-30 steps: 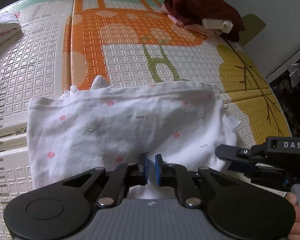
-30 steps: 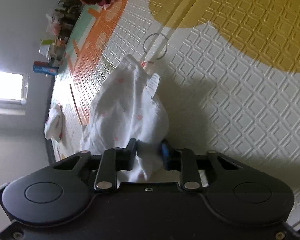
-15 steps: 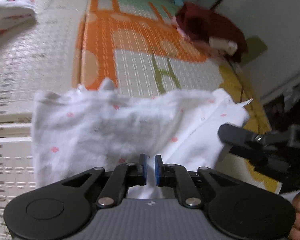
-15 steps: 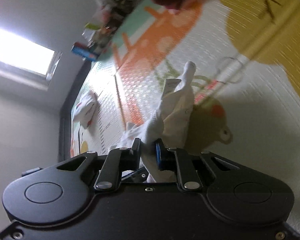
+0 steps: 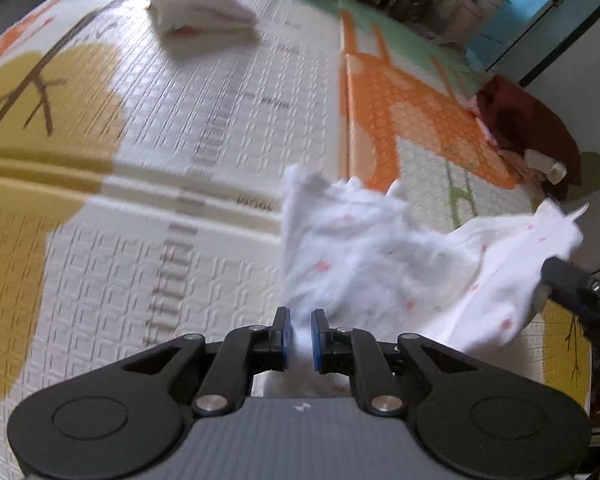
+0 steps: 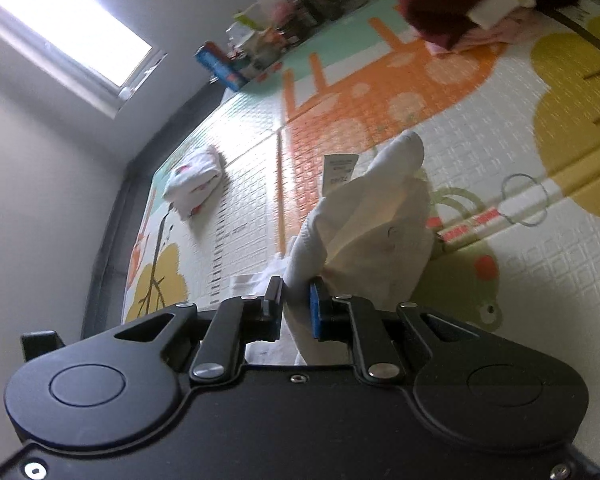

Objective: Fold clothes

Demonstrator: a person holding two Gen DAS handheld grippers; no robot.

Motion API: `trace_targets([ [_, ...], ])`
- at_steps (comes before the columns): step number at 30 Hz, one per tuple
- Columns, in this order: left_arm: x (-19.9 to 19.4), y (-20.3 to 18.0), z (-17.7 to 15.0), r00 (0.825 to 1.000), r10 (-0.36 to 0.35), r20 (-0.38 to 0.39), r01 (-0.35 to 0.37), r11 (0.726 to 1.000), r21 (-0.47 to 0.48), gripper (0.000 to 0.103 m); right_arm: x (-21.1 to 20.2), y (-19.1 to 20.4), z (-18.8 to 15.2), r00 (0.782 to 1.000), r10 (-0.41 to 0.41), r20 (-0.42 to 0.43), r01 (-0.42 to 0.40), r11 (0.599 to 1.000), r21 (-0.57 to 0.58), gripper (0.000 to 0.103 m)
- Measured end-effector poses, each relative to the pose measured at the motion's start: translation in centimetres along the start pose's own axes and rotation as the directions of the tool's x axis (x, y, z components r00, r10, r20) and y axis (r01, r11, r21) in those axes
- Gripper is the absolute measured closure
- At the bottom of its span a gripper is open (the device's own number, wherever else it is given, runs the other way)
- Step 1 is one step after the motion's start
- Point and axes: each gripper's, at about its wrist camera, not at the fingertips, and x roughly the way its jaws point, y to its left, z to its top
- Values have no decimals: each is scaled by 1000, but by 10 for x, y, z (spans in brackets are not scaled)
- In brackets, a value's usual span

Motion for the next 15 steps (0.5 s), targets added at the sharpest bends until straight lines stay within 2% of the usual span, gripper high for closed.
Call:
trace_targets([
  [6, 7, 12, -2, 998, -57, -7, 56, 997, -61, 91, 13, 23, -4, 998, 22, -54, -26, 997, -75, 95],
  [11, 10, 29, -2, 993, -119, -10, 117, 983, -141, 90, 28, 45, -13, 993, 38, -109, -53, 990, -131, 97],
  [15, 12, 33, -2, 990, -142, -7, 138, 976, -170, 89, 37, 61, -21, 987, 53, -150, -77, 984, -162, 97],
])
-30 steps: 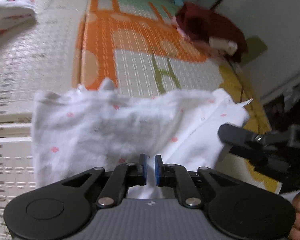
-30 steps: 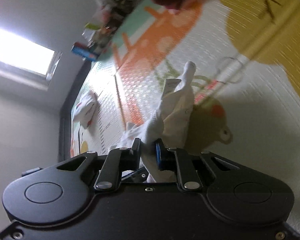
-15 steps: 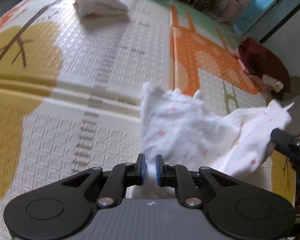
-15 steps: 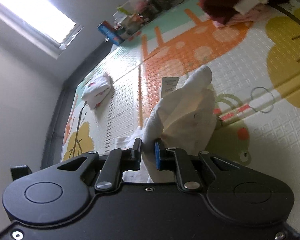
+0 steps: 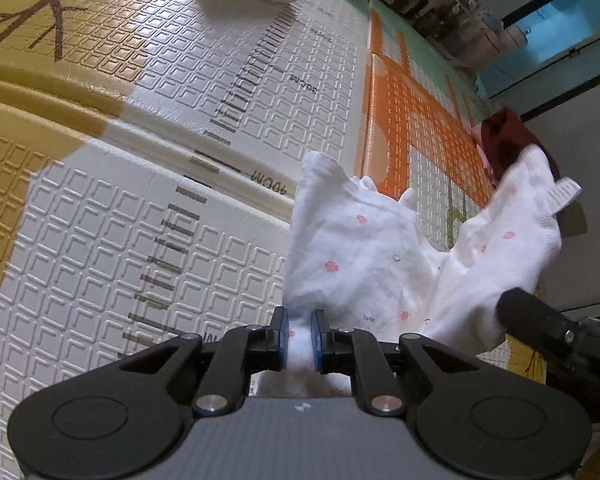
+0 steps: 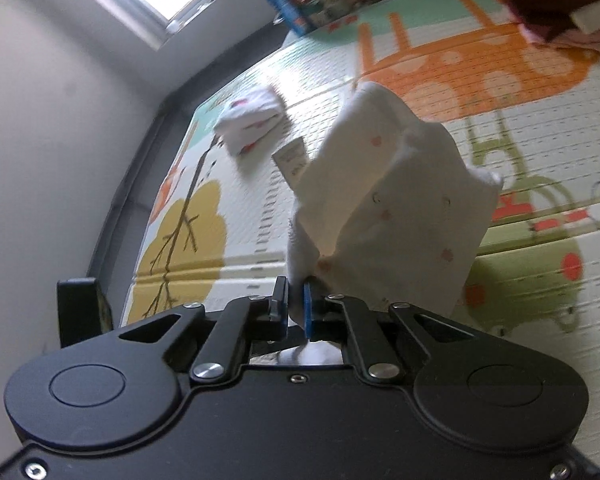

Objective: Fold clothes

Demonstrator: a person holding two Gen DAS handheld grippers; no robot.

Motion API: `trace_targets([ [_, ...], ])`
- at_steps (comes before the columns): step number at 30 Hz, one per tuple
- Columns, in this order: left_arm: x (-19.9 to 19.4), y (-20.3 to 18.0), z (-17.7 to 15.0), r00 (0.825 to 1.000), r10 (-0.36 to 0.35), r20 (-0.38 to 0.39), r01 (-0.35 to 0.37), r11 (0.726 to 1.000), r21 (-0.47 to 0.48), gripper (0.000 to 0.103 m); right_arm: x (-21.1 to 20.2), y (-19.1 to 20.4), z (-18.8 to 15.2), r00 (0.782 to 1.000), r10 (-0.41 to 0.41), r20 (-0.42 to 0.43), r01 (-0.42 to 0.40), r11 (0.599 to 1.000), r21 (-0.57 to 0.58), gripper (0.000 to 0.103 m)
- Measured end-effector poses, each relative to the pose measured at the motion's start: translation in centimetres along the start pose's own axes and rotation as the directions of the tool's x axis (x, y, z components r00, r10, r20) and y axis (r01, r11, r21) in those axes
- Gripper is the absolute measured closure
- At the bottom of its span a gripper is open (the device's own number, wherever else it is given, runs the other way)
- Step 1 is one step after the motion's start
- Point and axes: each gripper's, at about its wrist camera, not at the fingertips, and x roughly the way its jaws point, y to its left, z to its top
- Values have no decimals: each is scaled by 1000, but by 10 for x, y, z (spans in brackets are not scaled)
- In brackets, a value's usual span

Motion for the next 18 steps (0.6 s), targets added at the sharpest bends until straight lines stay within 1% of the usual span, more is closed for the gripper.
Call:
trace_targets([
  [8, 3, 15, 4, 998, -62, -7, 61, 993, -97, 87, 22, 29, -9, 996, -4, -94, -3, 997, -74, 97],
  [11, 4, 20, 4, 997, -78, -8, 77, 989, -126, 88, 30, 36, -12, 992, -7, -123, -4, 995, -95, 97],
  [13, 5, 25, 5, 996, -94, -8, 91, 984, -156, 89, 35, 40, -13, 992, -23, -127, 8, 993, -116, 97],
  [16, 6, 31, 6, 994, -109, -3, 106, 974, -199, 87, 43, 40, -10, 989, -40, -141, 24, 993, -118, 97],
  [18, 5, 34, 6, 994, -110, 2, 108, 970, -220, 87, 49, 38, -9, 986, -40, -161, 23, 994, -104, 95],
])
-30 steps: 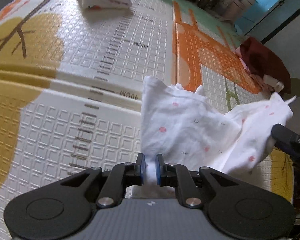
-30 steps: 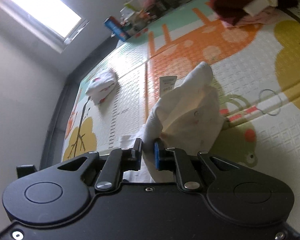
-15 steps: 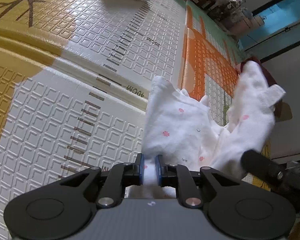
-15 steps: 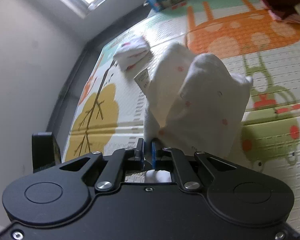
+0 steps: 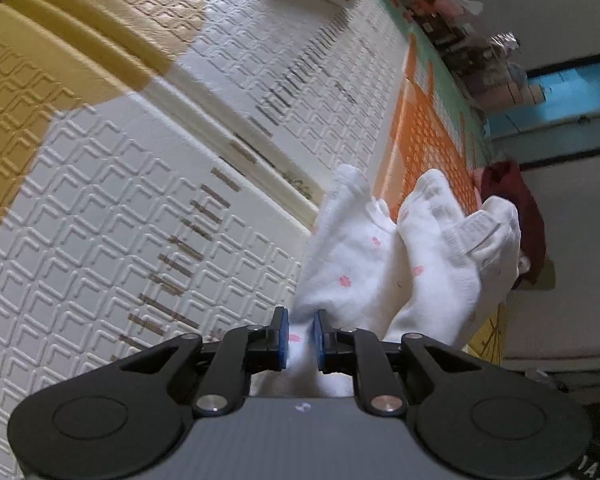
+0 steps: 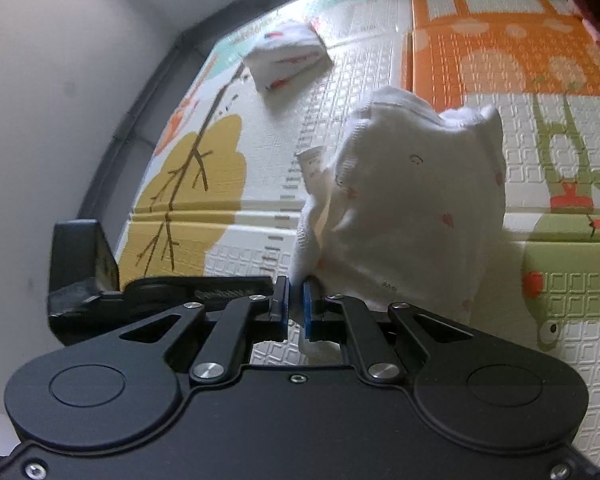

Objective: Fold clothes

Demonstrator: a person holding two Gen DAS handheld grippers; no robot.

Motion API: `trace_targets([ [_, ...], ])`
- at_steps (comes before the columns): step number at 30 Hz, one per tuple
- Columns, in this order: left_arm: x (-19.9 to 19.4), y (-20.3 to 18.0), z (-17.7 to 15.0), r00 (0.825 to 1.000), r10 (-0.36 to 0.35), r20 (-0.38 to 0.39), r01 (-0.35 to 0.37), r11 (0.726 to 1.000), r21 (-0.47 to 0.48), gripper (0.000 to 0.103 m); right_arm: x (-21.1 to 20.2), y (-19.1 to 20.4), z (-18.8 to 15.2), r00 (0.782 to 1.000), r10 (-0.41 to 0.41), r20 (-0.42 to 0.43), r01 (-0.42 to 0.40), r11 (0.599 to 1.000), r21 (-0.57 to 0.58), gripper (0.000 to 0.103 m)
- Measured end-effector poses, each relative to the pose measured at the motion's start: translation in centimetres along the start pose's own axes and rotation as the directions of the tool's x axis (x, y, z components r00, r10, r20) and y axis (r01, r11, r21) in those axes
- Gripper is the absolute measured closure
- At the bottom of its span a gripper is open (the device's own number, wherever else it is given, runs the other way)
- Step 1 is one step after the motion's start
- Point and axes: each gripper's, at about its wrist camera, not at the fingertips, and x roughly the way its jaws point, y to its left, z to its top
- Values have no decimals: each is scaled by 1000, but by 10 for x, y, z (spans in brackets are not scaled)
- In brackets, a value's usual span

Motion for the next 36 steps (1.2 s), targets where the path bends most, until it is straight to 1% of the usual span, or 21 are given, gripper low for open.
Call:
trace_targets([
  [3, -3, 1, 1, 1000, 8, 11, -8, 1000, -9, 86, 3, -5, 2, 1000, 20, -7, -20, 999, 47, 93],
  [4, -4, 1, 2, 1000, 10, 15, -9, 1000, -13, 86, 2, -6, 2, 1000, 27, -1, -27, 998, 60, 91],
  [5, -6, 2, 2, 1000, 12, 20, -12, 1000, -17, 86, -1, -7, 2, 999, 31, 9, -32, 997, 69, 84],
  [6, -8, 2, 3, 999, 17, 28, -17, 1000, -19, 86, -5, -7, 2, 999, 33, 21, -34, 997, 74, 81],
  [9, -17, 3, 5, 998, 35, 57, -34, 999, -23, 86, -20, -8, 3, 997, 31, 73, -36, 997, 72, 80],
  [12, -27, 0, 9, 994, 52, 99, -51, 999, -12, 86, -35, -13, 4, 994, -3, 112, -5, 997, 73, 80],
  [14, -34, -6, 13, 991, 50, 121, -53, 998, 16, 86, -41, -20, 2, 993, -35, 109, 26, 996, 80, 80],
  [17, -40, -22, 15, 989, 35, 142, -48, 995, 86, 83, -46, -34, -3, 996, -52, 70, 45, 994, 98, 80],
  [21, -44, -50, 15, 988, 17, 153, -48, 978, 203, 76, -46, -48, -15, 997, -77, 29, 73, 991, 115, 80],
  [25, -41, -70, 12, 990, 13, 138, -53, 956, 290, 67, -41, -54, -27, 997, -78, -15, 79, 988, 132, 80],
  [27, -37, -77, 11, 992, 13, 123, -51, 948, 314, 61, -36, -58, -32, 997, -69, -39, 74, 986, 152, 78],
  [29, -32, -84, 11, 994, 17, 104, -51, 939, 339, 58, -32, -61, -34, 997, -59, -48, 67, 982, 178, 78],
  [31, -25, -89, 11, 996, 21, 81, -49, 932, 359, 53, -28, -64, -35, 997, -62, -50, 71, 977, 200, 78],
  [33, -19, -91, 11, 998, 36, 58, -55, 931, 362, 53, -25, -65, -35, 996, -72, -53, 81, 975, 207, 78],
  [34, -16, -92, 11, 998, 39, 45, -53, 931, 362, 53, -24, -65, -35, 995, -80, -54, 89, 974, 207, 76],
  [36, -12, -94, 11, 999, 33, 24, -40, 927, 372, 53, -20, -65, -34, 993, -99, -57, 109, 973, 205, 76],
])
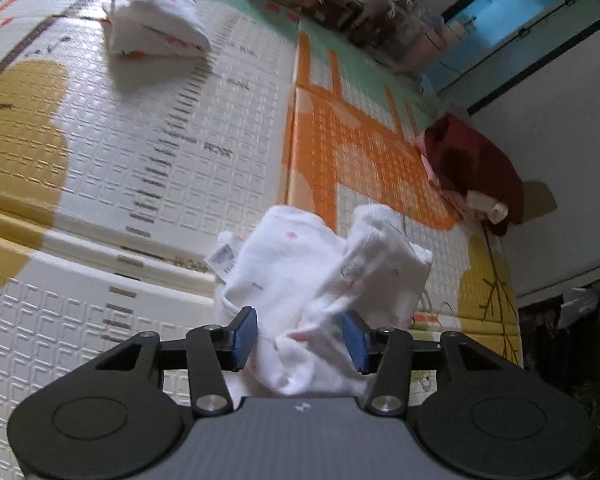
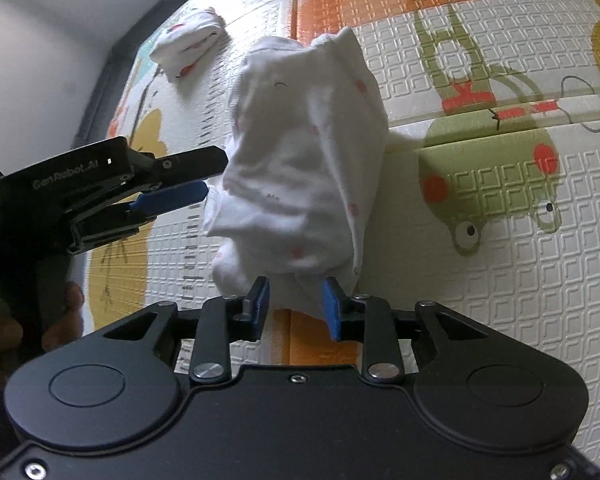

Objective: Fold clothes

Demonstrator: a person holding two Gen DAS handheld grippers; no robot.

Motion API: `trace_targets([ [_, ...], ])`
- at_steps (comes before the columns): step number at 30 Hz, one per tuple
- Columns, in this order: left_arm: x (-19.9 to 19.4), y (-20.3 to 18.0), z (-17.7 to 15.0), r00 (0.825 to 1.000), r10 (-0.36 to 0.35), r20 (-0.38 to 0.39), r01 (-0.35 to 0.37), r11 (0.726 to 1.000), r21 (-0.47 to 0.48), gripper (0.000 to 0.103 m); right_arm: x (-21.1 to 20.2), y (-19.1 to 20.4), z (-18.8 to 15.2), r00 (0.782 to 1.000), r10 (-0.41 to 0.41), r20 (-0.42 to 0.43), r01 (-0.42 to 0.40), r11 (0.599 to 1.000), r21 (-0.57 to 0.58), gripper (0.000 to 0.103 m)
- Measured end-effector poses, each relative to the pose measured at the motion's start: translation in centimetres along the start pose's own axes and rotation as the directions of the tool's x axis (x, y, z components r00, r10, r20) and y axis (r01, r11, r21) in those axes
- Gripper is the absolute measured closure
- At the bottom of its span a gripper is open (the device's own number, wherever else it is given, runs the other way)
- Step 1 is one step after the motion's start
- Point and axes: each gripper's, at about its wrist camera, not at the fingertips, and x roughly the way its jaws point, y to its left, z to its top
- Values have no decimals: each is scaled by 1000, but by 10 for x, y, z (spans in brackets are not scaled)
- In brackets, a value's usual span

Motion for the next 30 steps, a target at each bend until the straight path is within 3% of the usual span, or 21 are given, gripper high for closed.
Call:
trace_targets([
  [9, 2, -15, 4, 1000, -1, -9, 1, 998, 61, 55, 16, 11, 1, 998, -69, -2, 69, 996, -51, 75],
  [12, 7, -19, 6, 999, 28, -40, -24, 995, 99, 55, 19, 9, 2, 997, -79, -6, 79, 996, -52, 75],
  [18, 20, -12, 8, 994, 34, -105, -24, 995, 98, 75, 24, 10, 1, 995, -98, -4, 97, 993, -62, 77],
  [22, 20, -10, 9, 993, 28, -115, -19, 997, 74, 91, 27, 9, 1, 993, -115, 1, 114, 991, -68, 88],
  [30, 7, -3, 11, 992, 3, -122, -5, 1000, -9, 93, 11, -4, 2, 996, -79, 32, 79, 997, -15, 98],
])
